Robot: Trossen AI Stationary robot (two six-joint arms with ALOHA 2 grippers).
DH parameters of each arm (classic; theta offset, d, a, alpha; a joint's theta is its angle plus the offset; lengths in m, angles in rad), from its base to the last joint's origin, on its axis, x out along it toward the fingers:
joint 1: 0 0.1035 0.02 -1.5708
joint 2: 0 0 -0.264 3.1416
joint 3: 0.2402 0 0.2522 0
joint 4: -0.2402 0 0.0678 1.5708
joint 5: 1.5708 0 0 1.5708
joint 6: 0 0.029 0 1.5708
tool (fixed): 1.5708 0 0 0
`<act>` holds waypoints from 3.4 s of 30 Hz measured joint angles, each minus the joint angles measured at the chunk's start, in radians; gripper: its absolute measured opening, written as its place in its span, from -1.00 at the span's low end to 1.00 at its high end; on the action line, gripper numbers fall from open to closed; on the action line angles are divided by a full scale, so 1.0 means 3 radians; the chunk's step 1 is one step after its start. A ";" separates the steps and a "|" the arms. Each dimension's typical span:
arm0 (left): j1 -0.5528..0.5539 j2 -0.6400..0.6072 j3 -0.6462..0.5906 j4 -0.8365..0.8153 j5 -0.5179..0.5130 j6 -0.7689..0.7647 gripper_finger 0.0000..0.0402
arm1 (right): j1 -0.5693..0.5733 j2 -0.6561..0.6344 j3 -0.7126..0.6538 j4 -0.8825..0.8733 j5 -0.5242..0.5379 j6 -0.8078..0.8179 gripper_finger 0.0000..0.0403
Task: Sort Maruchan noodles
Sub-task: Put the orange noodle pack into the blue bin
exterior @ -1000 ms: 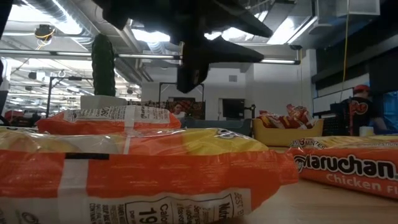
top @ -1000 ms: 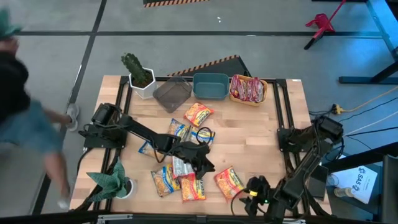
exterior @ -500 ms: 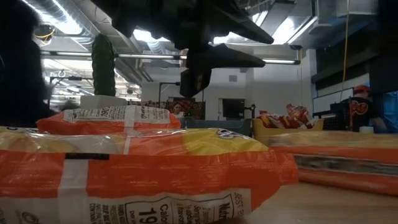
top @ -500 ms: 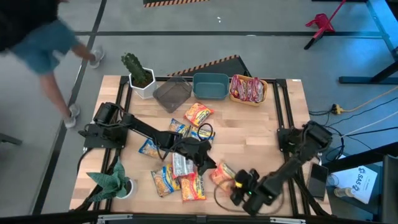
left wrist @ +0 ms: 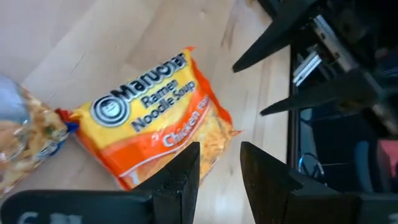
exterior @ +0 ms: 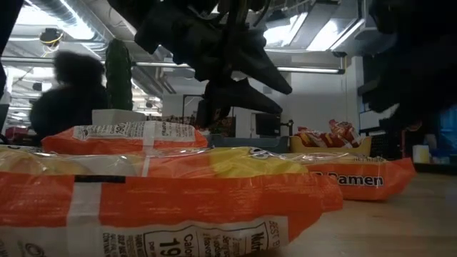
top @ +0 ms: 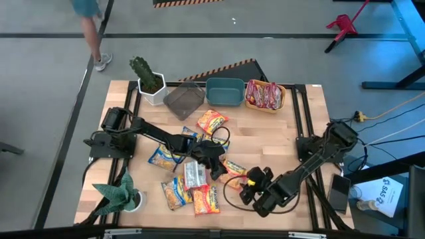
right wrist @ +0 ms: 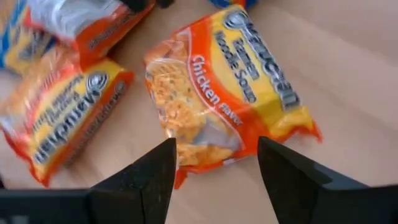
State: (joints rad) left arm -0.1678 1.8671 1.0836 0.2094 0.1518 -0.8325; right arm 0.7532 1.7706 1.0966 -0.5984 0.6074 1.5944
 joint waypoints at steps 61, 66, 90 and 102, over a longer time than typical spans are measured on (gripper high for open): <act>-0.0249 0.0632 0.0008 0.0070 -0.0293 -0.0011 -0.78 | -0.1773 -0.0495 -0.0477 0.0344 -0.2156 -0.3669 0.06; -0.0217 0.0636 0.0008 0.0069 -0.0296 -0.0010 -0.78 | -0.1866 -0.0497 -0.0747 0.0657 -0.2533 -0.3488 0.06; -0.0205 0.0638 -0.0005 0.0085 -0.0295 0.0013 -0.78 | -0.1864 -0.0494 -0.1618 0.2725 -0.3128 -0.2746 -0.72; -0.0189 0.0349 -0.0023 0.0037 0.0205 -0.0257 -0.78 | -0.1860 -0.0812 -0.1602 0.2746 -0.3056 -0.2719 -0.97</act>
State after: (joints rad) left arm -0.2247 1.9718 1.0767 0.2205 0.2132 -0.9096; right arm 0.1953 1.5270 0.6159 0.2254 -0.3094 0.7788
